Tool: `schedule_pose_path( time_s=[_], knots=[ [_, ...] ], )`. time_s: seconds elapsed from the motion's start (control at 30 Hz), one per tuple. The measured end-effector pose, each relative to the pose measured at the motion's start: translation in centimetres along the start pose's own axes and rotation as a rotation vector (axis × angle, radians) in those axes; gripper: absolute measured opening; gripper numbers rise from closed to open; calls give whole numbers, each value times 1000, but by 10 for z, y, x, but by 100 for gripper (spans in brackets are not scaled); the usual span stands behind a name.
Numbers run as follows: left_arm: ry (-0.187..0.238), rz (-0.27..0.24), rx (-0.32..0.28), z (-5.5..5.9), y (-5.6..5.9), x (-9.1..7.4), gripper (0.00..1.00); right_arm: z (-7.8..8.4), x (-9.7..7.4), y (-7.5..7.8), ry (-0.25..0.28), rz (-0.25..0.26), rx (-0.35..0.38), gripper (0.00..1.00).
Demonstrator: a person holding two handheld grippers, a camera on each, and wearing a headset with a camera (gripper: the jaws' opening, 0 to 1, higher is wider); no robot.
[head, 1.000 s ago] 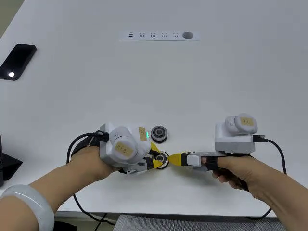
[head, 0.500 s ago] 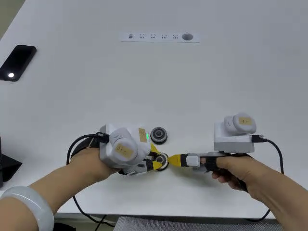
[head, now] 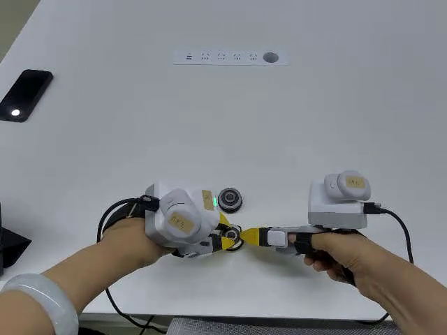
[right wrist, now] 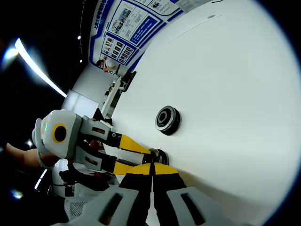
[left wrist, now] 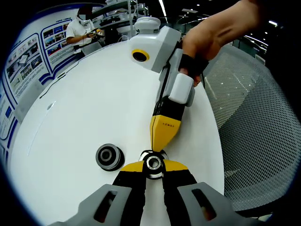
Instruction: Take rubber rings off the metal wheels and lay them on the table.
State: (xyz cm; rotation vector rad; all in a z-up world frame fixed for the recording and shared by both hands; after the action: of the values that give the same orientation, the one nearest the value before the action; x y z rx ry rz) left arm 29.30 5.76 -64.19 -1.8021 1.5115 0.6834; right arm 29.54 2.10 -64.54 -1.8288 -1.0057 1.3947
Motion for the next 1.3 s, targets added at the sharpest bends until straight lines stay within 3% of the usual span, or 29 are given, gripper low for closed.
schedule_pose_path(
  time_s=[0.43, 0.57, 0.63, 1.3],
  knots=[
    [-1, 1, 0, 0, 0, 0, 13, 1, 2, -6, 0, -18, 3, 1],
    [-1, 0, -1, -1, 0, 0, 13, -3, 4, -21, 22, -89, 41, 1],
    [-3, 0, -1, -1, 0, 0, 13, -3, 6, -20, 10, -65, 10, 1],
    [-10, 14, -13, -2, 0, 0, 14, 1, 1, 0, 40, 2, 66, 1]
  ],
)
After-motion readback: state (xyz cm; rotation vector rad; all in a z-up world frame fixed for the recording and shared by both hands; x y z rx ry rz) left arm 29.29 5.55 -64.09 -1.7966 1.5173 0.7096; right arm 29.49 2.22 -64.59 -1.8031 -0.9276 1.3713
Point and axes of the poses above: the centre of the closed fingertips' face, and the gripper's own axes: x roughly forward along the fingers, y roughly to its right, z roughly out of its underside, the point moved 2 cm from there along -x, roughly backward along the fingers, and after that the axes turned 11 degrees about x, right-handed, at the moved point
